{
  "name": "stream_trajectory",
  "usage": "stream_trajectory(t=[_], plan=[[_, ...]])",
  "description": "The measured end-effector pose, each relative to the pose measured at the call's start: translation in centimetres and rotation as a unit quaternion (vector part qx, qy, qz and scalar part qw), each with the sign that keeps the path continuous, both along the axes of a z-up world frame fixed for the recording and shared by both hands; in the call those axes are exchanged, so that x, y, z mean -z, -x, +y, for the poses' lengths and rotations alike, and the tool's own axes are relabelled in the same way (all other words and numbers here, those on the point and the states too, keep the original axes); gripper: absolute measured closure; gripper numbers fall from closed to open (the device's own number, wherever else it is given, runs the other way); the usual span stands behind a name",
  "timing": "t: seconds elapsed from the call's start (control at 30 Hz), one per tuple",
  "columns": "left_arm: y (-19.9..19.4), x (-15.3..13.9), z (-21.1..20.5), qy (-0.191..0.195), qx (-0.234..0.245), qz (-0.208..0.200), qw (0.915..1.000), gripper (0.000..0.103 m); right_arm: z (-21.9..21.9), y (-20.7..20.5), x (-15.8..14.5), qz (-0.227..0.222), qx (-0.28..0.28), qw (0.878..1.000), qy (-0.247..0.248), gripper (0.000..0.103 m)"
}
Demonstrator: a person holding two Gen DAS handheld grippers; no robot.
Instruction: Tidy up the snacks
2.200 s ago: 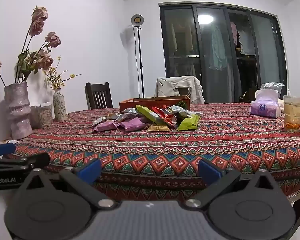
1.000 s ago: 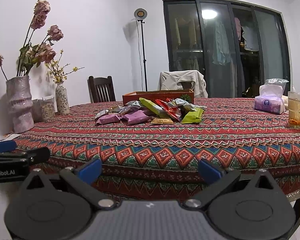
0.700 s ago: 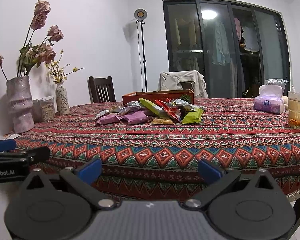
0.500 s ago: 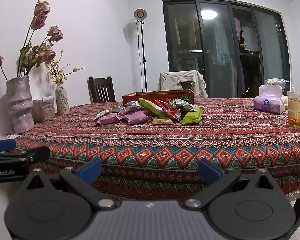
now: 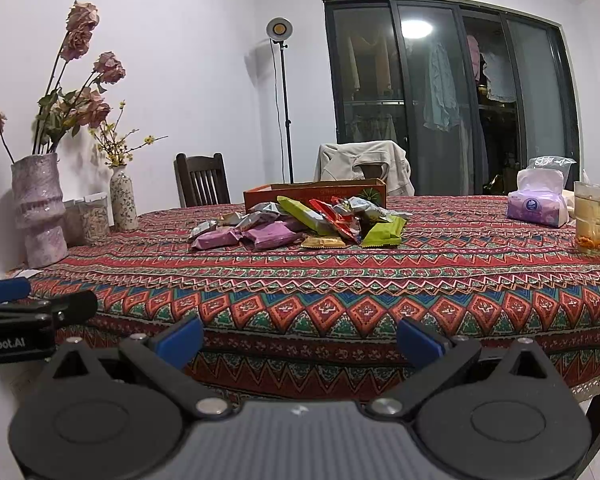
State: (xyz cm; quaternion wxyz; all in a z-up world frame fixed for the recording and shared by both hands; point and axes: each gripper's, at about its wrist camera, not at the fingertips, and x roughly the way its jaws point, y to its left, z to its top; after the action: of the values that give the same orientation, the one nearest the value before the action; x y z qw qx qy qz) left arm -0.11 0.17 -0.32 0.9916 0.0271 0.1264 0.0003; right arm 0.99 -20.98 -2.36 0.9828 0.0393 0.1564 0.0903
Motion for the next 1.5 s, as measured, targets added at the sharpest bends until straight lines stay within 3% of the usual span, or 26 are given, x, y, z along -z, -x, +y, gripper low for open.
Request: stream_trajectory(t=[1.37, 1.5], plan=[[-0.2, -0.4, -0.1, 0.0, 0.0, -0.001, 1.0, 0.0, -0.3, -0.3, 0.1, -0.002, 0.0, 1.0, 0.0, 0.0], [-1.5, -1.8, 0.4, -0.003, -0.013, -0.022, 0.9997, 0.0, -0.8, -0.9, -0.6, -0.007, 0.004, 1.0, -0.007, 0.0]])
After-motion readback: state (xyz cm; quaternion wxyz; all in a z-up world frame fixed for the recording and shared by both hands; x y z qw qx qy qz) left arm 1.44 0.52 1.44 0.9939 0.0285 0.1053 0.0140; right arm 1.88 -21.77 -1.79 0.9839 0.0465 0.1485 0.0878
